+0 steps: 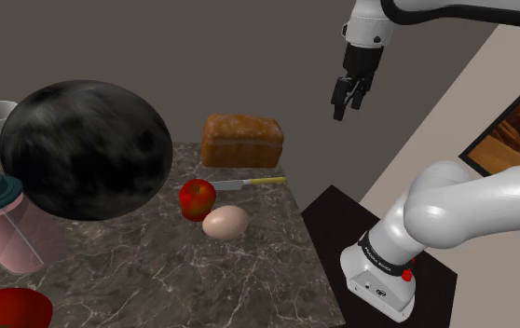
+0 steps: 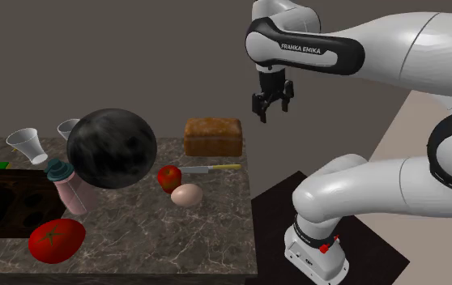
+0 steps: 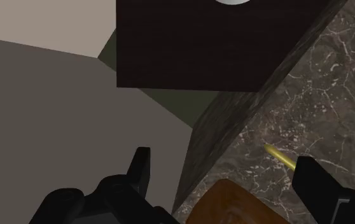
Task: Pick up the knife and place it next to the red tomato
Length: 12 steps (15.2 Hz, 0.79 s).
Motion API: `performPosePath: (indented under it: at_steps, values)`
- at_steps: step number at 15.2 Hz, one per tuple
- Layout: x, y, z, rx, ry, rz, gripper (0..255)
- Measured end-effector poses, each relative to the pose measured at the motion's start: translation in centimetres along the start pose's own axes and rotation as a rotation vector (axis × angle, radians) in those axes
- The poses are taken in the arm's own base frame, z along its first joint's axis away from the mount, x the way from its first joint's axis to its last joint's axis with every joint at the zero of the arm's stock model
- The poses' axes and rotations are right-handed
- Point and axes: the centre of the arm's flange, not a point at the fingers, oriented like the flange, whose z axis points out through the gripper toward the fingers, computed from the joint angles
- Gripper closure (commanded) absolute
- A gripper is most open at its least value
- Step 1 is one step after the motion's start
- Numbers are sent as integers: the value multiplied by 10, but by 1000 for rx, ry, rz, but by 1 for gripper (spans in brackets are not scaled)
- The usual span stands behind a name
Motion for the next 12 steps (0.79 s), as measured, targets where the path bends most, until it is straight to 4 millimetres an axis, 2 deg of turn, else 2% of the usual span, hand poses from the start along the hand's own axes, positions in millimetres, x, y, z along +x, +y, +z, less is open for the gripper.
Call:
performPosePath:
  at_steps: [2, 7, 10, 12]
  values:
    - [4, -4, 3, 0, 3, -18, 0]
    - [39, -29, 37, -1, 33, -188, 0]
    - [64, -50, 60, -1, 53, -302, 0]
    - [77, -67, 68, -2, 69, -378, 0]
